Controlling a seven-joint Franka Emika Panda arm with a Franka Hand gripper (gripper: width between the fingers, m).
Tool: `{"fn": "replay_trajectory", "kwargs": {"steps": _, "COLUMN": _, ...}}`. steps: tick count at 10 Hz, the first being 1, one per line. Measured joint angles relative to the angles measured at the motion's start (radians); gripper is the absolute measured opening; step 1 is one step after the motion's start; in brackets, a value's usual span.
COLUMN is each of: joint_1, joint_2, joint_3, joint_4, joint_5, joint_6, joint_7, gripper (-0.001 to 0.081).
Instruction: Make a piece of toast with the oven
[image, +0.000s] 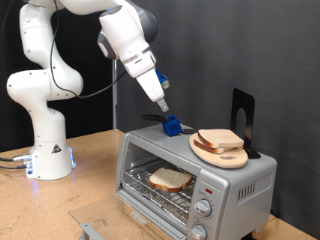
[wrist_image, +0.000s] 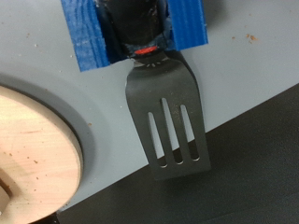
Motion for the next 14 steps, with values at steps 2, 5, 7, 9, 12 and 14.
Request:
{"fn": "replay_trajectory", "kwargs": {"steps": 2, "joint_1": 0.006, "joint_2": -0.001, "joint_3": 0.006, "joint_4": -0.014, "joint_5": 0.059, "joint_6": 0.044, "joint_7": 0.0, "gripper": 0.08}}
{"fn": "replay_trajectory", "kwargs": {"steps": 5, "joint_1": 0.012, "joint_2": -0.069, "joint_3": -0.096, "joint_4": -0.059, "joint_5": 0.204, "joint_6": -0.02, "joint_7": -0.067, "gripper": 0.08}}
{"fn": "replay_trajectory", "kwargs": {"steps": 7, "joint_1": 0.006, "joint_2": -0.137, "joint_3": -0.169, "joint_4": -0.096, "joint_5": 0.224, "joint_6": -0.054, "joint_7": -0.097, "gripper": 0.08}}
{"fn": "replay_trajectory", "kwargs": {"steps": 9, "joint_1": -0.026, "joint_2": -0.198, "joint_3": -0.23, "joint_4": -0.123, "joint_5": 0.142, "joint_6": -0.142, "joint_7": -0.099, "gripper": 0.08}}
{"fn": "replay_trajectory", "kwargs": {"steps": 12, "joint_1": -0.094, "joint_2": -0.26, "joint_3": -0.33, "joint_4": -0.139, "joint_5": -0.023, "joint_6": -0.309, "joint_7": -0.13, "gripper": 0.08}}
{"fn": "replay_trajectory", "kwargs": {"steps": 14, "joint_1": -0.127, "joint_2": -0.292, "joint_3": -0.381, "joint_4": -0.157, "joint_5": -0.052, "joint_6": -0.351, "joint_7": -0.161, "gripper": 0.08}}
